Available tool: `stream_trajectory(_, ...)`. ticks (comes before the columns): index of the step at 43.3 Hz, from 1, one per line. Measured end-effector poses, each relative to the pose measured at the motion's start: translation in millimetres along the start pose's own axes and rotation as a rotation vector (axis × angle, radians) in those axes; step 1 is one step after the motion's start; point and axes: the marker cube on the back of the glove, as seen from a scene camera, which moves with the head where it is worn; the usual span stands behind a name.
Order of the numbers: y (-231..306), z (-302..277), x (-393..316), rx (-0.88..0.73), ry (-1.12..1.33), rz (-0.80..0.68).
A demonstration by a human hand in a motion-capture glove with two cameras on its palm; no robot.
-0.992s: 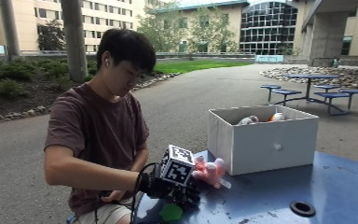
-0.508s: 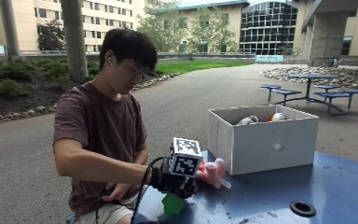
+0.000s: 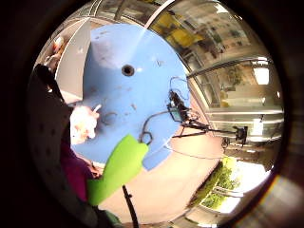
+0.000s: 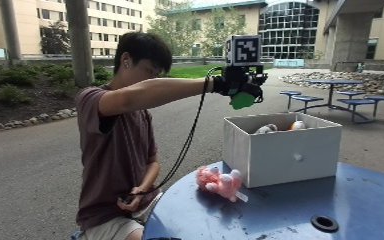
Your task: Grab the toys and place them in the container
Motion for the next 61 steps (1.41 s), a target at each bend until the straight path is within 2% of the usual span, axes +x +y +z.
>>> stream_trajectory(7, -47.3, -37.2, -39.5, 0.032, 0.097, -0.072)
stream_trajectory(17, -118.4, -38.3, -164.5, 0.074, 0.023, -0.148)
stream_trajectory(23, -148.8, -20.9, -214.2, 0.022, 0.071, -0.135)
stream_trajectory(29, -167.6, -0.3, -239.4, -0.132, 0.090, -0.058)
stream_trajectory(39, -162.3, 14.3, -243.2, -0.127, 0.097, -0.085)
stream_trajectory(54, -114.7, -2.3, -170.0, -0.100, 0.129, -0.103)
stream_trajectory(61, -72.5, -8.2, -109.0, -0.111, 0.168, -0.105)
